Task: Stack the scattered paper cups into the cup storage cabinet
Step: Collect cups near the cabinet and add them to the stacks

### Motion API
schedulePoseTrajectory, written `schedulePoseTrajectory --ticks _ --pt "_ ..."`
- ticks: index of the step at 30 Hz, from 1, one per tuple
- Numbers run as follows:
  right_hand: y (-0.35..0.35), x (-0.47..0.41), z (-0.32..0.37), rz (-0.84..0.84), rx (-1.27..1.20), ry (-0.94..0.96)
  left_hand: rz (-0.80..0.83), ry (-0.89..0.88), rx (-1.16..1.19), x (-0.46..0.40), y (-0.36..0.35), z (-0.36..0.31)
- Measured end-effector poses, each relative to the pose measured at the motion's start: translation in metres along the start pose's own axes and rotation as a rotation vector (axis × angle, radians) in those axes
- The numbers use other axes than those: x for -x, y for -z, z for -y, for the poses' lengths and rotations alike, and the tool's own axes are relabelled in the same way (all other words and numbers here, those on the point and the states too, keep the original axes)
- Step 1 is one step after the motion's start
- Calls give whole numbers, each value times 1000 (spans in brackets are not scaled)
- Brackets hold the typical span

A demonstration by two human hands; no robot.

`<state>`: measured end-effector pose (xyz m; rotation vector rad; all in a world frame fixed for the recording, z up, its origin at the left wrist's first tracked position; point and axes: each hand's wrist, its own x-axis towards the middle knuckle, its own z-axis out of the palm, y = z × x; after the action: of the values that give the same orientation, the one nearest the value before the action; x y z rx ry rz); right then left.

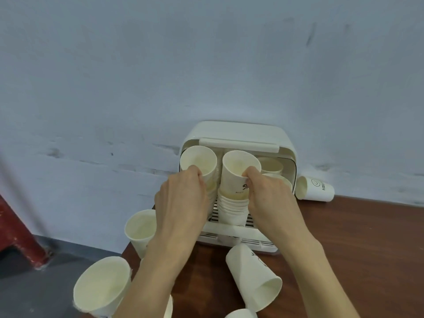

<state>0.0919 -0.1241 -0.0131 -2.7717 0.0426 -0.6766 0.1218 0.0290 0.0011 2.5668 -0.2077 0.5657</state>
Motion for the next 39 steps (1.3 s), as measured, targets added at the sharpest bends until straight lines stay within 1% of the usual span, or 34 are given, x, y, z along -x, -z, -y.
schedulePoseTrajectory --ticks 3,7,9,13,15,25,28,30,35,39 --pt "0 3 0 60 109 -13 16 -16 -19 -1 -1 3" --pt "-5 5 0 151 171 -44 33 -41 -42 0 5 8" --pt "-9 7 -1 173 163 -72 53 -68 -68 0 6 10" --pt "-25 14 3 185 102 -146 185 -150 -128 0 -4 13" --pt "-33 17 9 190 75 -180 224 -160 -139 -1 -10 16" --pt "-22 22 29 260 109 -190 277 -209 -157 7 -12 24" --pt "-4 28 30 203 67 -169 255 -240 -84 18 -1 18" --pt "11 38 27 164 84 -167 248 -268 -39 28 3 10" --pt "41 69 1 91 132 -229 259 -351 81 58 4 -22" --pt "61 94 -31 94 165 -326 303 -390 122 75 -7 -57"
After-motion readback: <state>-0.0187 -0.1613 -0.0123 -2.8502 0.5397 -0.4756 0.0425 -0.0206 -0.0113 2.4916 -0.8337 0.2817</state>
